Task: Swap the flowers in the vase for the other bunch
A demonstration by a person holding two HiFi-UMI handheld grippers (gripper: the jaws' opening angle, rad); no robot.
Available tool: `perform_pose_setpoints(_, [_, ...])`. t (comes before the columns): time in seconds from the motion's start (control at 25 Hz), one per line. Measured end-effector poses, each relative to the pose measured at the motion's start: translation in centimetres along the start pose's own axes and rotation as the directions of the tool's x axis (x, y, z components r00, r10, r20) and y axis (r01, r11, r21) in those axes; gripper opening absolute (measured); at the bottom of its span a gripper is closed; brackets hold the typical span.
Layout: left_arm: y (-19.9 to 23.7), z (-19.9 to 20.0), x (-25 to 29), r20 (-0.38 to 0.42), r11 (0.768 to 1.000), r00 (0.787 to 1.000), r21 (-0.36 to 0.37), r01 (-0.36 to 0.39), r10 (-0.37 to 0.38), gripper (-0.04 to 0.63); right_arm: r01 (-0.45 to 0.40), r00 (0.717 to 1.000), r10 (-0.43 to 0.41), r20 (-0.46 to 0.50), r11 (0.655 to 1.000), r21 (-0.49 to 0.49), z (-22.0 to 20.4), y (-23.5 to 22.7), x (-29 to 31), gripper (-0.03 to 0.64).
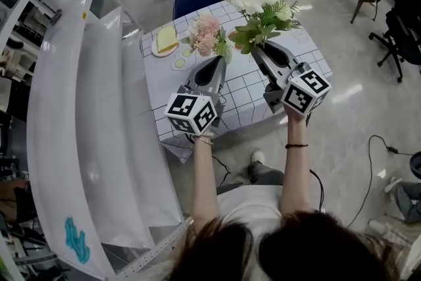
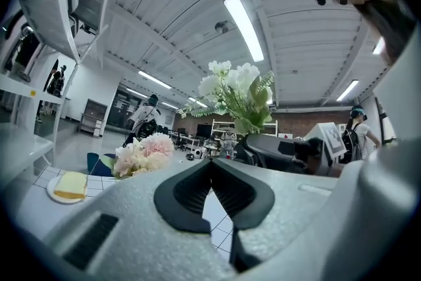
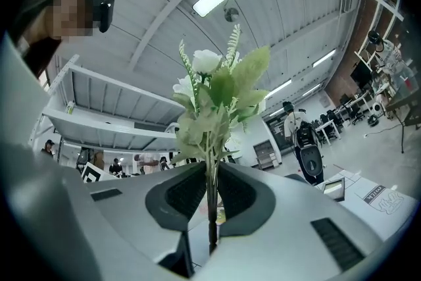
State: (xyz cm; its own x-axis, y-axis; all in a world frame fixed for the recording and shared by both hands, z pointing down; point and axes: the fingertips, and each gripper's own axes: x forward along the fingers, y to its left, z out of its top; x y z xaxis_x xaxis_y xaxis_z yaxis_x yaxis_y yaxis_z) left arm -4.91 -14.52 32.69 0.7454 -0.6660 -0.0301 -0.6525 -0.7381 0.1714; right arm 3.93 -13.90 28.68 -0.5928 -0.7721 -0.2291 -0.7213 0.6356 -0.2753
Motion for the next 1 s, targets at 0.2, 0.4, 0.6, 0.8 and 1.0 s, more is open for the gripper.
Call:
perform_pose_setpoints(0.2, [0.0, -0.8, 0.6, 0.046, 1.0, 0.999, -0.021, 0.016, -0.015, 0.012, -0.02, 1.0, 0.02, -0.006, 1.0, 0.001, -0.7, -1.5, 0.4, 0.051])
perform_pose_setpoints(0.4, [0.3, -2.6, 1.3, 0.021, 0.995, 0.997, -0.06, 0.074, -0.073, 0.012, -0.042, 0.999, 0.042, -0.018, 0.999, 0.007, -0.7, -2.7, 1.4, 0.051])
perform_pose_setpoints(0.6, [2.1, -5.9, 1.0, -0.037, 0.997, 0.999, -0.079, 0.023, -0.026, 0.012, -0.045, 0.998, 0.046, -0.032, 0.999, 0.014, -1.3, -3.8, 1.9, 0.051])
perform_pose_setpoints(0.8, [3.7, -6.1, 1.7, -0.033, 0.995, 0.998, -0.086, -0.051, 0.048, 0.012, -0.032, 0.998, 0.034, -0.044, 0.999, 0.038, -1.1, -4.7, 2.5, 0.051])
perform_pose_setpoints(1.0, [5.4, -8.3, 1.8, -0.055, 0.989, 0.989, -0.037, -0.143, 0.141, 0.012, -0.007, 0.999, 0.008, -0.039, 0.999, 0.043, -0.7, -5.9, 2.5, 0.051])
